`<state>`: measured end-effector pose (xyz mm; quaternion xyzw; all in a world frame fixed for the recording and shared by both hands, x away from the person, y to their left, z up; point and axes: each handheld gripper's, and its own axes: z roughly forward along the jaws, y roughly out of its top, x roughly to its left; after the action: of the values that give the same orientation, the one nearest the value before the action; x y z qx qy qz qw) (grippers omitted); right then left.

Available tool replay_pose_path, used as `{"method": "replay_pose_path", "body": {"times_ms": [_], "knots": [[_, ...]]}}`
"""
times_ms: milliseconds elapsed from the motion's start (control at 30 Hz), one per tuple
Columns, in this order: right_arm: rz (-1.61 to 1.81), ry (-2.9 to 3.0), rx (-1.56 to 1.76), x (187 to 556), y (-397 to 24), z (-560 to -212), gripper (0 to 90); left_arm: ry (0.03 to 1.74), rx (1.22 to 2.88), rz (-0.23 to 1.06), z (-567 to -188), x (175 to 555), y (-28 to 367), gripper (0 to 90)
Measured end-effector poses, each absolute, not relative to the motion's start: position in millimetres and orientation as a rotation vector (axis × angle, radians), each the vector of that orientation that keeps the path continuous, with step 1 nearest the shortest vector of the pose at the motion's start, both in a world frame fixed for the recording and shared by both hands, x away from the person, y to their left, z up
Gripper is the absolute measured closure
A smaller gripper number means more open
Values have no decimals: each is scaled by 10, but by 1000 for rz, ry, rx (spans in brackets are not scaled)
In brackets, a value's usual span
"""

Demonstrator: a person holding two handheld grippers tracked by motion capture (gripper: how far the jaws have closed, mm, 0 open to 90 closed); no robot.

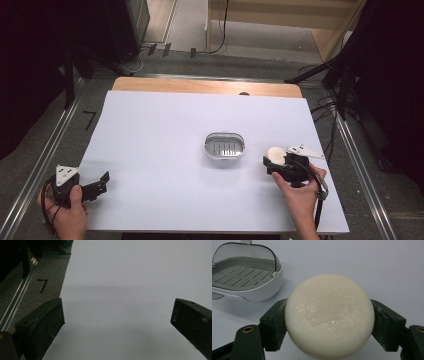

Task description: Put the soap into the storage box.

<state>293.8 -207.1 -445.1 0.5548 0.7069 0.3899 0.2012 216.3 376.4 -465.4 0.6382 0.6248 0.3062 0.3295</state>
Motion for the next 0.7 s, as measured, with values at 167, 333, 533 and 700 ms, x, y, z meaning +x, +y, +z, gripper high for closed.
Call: {"method": "replay_pose_path", "body": {"times_ms": [167,333,533,700], "knots": [[1100,1990,1526,2975,-1966,-4407,242,1635,1666,797,-4655,2163,3767,0],[1105,2003,1515,2998,-1890,-4384,242,1635,1665,796,-4654,2163,3769,0],[1116,2024,1492,3030,-1793,-4361,242,1635,1667,794,-4654,2163,3769,0],[1121,2033,1485,3053,-1728,-4348,242,1635,1667,796,-4655,2163,3767,0]]}}
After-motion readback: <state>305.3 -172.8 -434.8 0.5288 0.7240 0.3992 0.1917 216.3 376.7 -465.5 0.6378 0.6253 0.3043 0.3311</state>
